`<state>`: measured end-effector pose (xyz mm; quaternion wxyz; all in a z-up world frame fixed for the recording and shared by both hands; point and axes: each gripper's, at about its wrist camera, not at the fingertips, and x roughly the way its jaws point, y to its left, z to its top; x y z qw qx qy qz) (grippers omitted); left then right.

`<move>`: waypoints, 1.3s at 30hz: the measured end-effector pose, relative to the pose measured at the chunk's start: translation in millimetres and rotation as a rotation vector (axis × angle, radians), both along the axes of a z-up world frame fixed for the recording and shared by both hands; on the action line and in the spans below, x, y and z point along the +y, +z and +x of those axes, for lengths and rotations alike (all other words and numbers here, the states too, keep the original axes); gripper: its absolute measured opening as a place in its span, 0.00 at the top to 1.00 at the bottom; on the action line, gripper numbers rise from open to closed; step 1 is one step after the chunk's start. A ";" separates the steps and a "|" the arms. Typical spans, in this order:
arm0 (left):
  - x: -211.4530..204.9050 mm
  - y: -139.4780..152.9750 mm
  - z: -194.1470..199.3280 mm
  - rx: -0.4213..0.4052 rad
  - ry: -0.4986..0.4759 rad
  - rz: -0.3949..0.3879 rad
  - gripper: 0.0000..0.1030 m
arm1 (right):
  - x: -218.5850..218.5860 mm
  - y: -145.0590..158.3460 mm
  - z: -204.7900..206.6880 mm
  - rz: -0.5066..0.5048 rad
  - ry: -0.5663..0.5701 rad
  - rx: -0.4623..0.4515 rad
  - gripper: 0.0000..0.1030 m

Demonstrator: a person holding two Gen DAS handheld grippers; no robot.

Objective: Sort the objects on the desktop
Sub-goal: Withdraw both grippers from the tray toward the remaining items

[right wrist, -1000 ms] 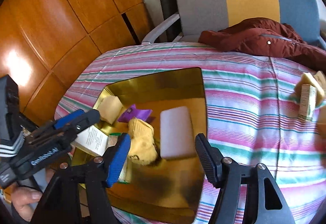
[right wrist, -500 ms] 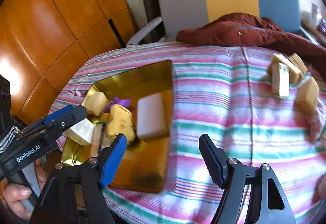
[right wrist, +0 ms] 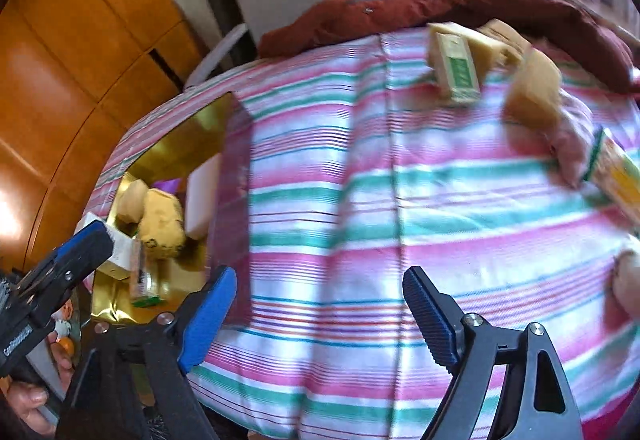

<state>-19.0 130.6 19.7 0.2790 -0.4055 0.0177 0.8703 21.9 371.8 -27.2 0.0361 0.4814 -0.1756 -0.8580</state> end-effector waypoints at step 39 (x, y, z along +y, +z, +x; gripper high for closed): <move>93.5 -37.7 16.9 -0.091 -0.250 -0.116 0.39 | 211.9 13.1 6.2 0.414 -0.118 -0.149 0.00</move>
